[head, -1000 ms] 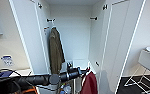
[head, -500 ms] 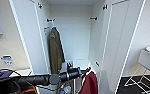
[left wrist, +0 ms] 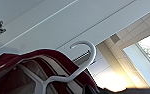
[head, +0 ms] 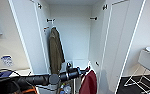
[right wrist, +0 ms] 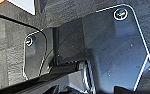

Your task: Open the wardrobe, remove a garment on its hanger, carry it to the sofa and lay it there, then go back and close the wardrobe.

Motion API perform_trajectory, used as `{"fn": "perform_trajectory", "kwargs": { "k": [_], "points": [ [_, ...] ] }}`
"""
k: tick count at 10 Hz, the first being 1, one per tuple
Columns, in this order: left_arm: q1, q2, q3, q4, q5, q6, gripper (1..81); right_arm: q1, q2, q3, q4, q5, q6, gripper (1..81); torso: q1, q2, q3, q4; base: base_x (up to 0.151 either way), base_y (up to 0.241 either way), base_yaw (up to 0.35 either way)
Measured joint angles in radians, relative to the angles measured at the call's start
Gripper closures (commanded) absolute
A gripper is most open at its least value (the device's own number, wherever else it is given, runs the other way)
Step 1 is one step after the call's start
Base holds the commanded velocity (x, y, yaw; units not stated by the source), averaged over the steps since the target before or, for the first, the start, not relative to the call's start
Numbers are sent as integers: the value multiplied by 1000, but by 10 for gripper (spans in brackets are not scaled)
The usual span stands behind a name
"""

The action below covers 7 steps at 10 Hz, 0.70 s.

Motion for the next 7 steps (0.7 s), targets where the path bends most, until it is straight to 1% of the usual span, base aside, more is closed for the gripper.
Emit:
{"fn": "perform_trajectory", "kwargs": {
  "k": [7],
  "points": [
    [0,-4,1,2,19,-3,811,-3,0,-2,1,11,0,10,0,0,0,0,0,0,-129]
  ]
}}
